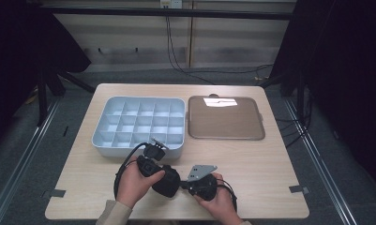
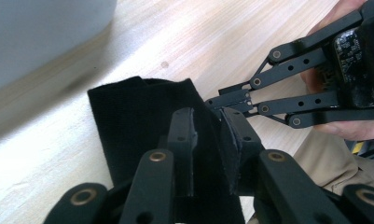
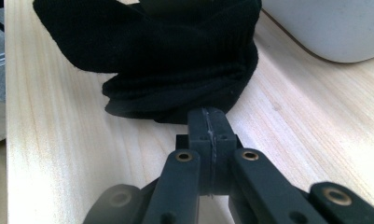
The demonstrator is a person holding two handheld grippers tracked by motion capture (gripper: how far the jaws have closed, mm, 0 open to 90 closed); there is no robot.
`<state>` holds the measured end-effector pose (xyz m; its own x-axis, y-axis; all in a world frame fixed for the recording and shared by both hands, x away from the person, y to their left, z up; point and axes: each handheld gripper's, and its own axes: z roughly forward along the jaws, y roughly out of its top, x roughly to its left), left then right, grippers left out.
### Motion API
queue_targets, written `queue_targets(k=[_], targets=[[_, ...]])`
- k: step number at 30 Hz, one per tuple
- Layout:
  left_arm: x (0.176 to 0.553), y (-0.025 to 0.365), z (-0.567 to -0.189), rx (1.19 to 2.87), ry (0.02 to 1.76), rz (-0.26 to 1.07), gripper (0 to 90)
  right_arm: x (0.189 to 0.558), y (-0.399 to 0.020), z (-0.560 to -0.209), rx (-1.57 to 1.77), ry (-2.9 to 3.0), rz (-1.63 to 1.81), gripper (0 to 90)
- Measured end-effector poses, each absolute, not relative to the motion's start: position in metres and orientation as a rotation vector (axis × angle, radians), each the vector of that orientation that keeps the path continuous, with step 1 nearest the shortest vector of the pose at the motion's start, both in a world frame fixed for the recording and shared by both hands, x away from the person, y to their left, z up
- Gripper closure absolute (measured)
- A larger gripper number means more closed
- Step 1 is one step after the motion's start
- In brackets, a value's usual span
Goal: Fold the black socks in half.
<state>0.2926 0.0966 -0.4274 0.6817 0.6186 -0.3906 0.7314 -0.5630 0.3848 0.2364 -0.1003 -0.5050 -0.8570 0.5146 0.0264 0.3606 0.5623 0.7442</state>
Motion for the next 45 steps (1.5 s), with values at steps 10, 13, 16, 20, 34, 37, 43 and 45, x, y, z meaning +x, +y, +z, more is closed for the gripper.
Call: queue_targets(k=[10,13,16,20,34,37,43,45], targets=[[0.296,0.105,-0.424,2.375,1.056,-0.260,67.6,0.236,-0.100,-0.505,0.736,2.602,1.172,90.0],[0.297,0.109,-0.423,2.373,1.067,-0.249,65.8,0.237,-0.100,-0.505,0.736,2.602,1.174,90.0],[0.298,0.111,-0.423,2.364,1.080,-0.239,63.5,0.237,-0.100,-0.505,0.735,2.600,1.174,90.0],[0.298,0.111,-0.424,2.366,1.082,-0.246,63.8,0.237,-0.100,-0.505,0.738,2.601,1.174,90.0],[0.302,0.125,-0.426,2.361,1.110,-0.222,54.9,0.236,-0.100,-0.505,0.735,2.605,1.170,90.0],[0.302,0.125,-0.428,2.355,1.123,-0.219,53.1,0.236,-0.100,-0.505,0.735,2.606,1.171,90.0],[0.302,0.127,-0.433,2.353,1.145,-0.225,50.7,0.237,-0.101,-0.505,0.736,2.606,1.171,90.0],[0.302,0.127,-0.434,2.359,1.143,-0.223,50.7,0.237,-0.101,-0.505,0.736,2.606,1.171,90.0]])
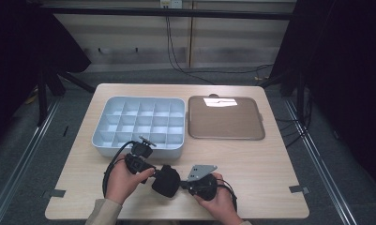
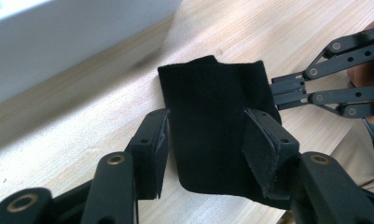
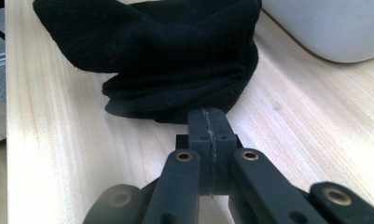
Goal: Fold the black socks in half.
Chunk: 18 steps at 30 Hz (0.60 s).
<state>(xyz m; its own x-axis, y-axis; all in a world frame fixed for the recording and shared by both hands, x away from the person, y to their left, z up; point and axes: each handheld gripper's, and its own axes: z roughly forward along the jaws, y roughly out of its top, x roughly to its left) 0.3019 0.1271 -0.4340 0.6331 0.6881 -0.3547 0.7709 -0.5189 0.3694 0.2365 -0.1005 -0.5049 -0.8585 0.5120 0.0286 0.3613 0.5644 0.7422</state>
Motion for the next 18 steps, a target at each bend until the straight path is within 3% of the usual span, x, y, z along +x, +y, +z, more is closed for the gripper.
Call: queue_targets(k=[18], targets=[[0.304,0.130,-0.449,2.371,1.162,-0.231,45.6,0.237,-0.101,-0.505,0.736,2.606,1.171,90.0]])
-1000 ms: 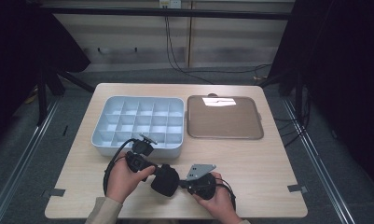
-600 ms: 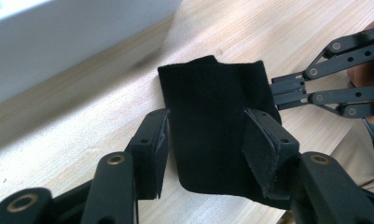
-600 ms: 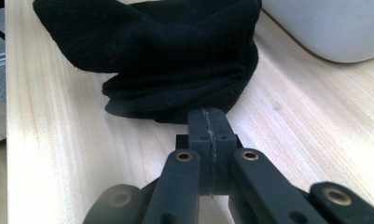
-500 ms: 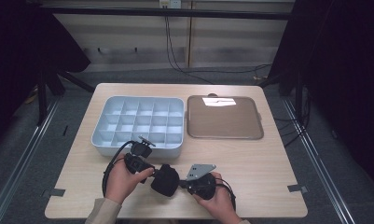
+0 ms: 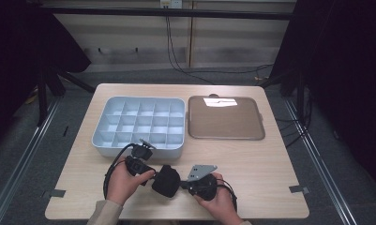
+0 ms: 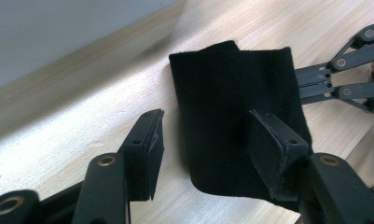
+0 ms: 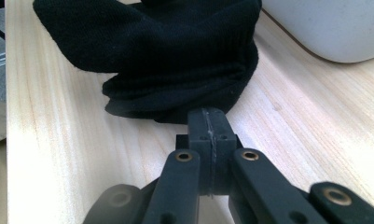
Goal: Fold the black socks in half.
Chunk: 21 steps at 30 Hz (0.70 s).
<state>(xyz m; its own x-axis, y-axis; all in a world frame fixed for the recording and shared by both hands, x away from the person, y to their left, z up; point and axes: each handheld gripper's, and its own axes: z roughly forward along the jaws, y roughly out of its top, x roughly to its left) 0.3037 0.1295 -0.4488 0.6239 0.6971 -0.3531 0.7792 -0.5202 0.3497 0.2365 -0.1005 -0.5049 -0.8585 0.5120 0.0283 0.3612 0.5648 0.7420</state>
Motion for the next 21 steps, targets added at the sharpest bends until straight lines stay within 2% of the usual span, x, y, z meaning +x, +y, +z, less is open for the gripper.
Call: queue_targets(k=[21], targets=[[0.303,0.120,-0.461,2.370,1.158,-0.252,45.0,0.236,-0.100,-0.505,0.733,2.607,1.168,90.0]])
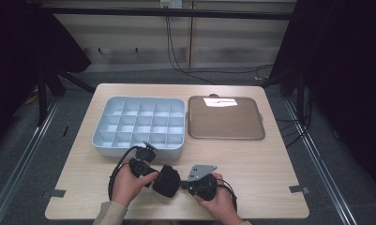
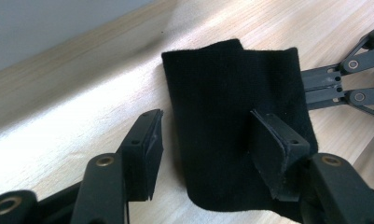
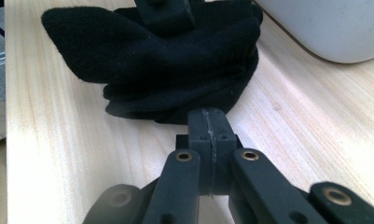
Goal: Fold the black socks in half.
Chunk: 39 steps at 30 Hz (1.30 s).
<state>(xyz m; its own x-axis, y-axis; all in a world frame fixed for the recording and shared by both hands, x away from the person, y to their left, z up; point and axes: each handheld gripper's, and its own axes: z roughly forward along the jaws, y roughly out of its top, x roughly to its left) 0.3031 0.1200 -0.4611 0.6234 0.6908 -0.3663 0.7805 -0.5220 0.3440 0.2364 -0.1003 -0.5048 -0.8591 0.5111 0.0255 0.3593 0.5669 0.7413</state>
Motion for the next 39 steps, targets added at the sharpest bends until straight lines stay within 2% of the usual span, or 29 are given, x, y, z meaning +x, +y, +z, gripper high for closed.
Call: queue_targets(k=[39], targets=[[0.3012,0.1095,-0.4667,2.369,1.157,-0.242,45.2,0.2360,-0.0996,-0.5049,0.727,2.605,1.169,90.0]])
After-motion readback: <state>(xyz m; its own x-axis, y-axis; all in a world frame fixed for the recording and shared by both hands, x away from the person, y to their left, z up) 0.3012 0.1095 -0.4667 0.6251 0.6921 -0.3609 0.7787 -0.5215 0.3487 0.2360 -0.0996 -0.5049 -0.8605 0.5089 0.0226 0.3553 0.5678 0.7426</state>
